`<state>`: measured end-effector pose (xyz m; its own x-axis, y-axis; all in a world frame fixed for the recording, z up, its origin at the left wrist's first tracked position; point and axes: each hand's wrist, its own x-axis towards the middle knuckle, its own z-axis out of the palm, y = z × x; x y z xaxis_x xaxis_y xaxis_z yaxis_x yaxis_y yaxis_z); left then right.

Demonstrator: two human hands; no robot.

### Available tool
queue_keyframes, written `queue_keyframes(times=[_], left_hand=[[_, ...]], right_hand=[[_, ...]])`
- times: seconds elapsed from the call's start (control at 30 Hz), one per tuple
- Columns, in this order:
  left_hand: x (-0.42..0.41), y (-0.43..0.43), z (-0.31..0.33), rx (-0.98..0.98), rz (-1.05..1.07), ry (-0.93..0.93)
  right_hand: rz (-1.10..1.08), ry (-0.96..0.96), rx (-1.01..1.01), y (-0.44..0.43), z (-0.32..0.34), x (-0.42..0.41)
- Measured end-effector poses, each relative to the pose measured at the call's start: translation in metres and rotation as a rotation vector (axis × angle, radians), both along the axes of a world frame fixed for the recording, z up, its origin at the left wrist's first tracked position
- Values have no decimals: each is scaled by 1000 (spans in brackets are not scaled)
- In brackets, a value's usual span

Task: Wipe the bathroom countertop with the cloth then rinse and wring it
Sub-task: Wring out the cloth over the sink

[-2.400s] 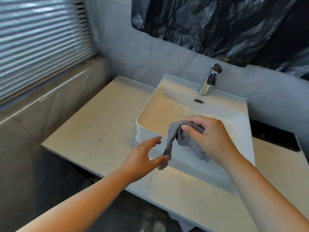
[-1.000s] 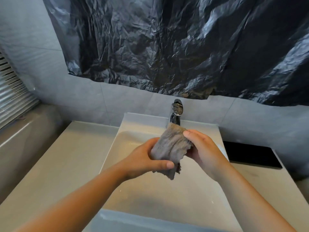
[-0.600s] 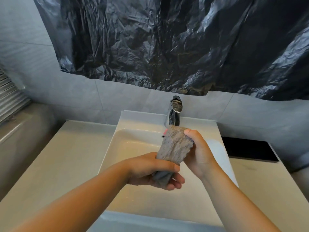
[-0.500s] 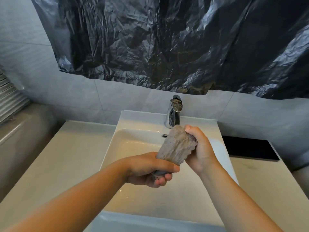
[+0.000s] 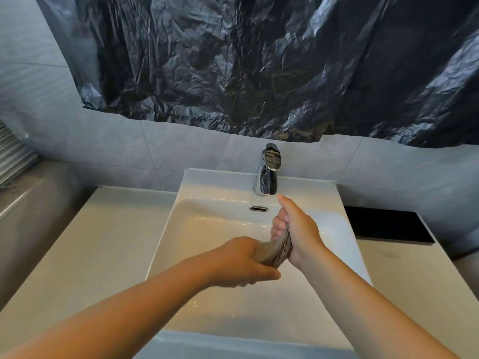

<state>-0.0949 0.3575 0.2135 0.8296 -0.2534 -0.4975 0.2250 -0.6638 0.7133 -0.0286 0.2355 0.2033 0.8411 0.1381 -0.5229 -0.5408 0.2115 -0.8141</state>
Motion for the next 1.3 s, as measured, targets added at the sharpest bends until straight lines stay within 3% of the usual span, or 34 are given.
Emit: queue_keyframes(times=[0.13, 0.23, 0.3, 0.37, 0.47, 0.57, 0.67, 0.8, 0.87, 0.93, 1.03, 1.1, 1.17, 1.3], left_hand=[[1, -15, -9, 568, -224, -396], [3, -17, -16, 662, -284, -448], [3, -13, -18, 490, -213, -370], [3, -4, -17, 142, -65, -128], [1, 15, -15, -388, 92, 297], [2, 33, -18, -807, 39, 662], [3, 34, -14, -1022, -128, 892], [2, 19, -9, -1044, -280, 1011], [5, 15, -6, -970, -257, 1011], [8, 14, -1, -761, -180, 908], [7, 5, -1, -87, -161, 404], [3, -6, -5, 234, -220, 90], [0, -16, -12, 402, -245, -104], [-3, -23, -23, 647, -314, -314]], right_hand=[[-89, 130, -30, 2, -18, 5], [-100, 158, -61, 2, -30, 5], [-32, 131, -20, -2, -30, 5], [128, -2, -22, -11, -26, 2], [258, -330, -170, -29, -19, -10], [232, -684, -281, -50, -20, -24], [167, -954, -358, -56, -26, -34], [107, -1147, -324, -40, -28, -40], [57, -1110, -293, -34, -31, -39], [86, -1019, -324, -35, -40, -34], [311, -808, -469, -40, -59, -25], [407, -709, -548, -41, -65, -21], [439, -634, -563, -40, -65, -19], [488, -373, -596, -36, -61, -12]])
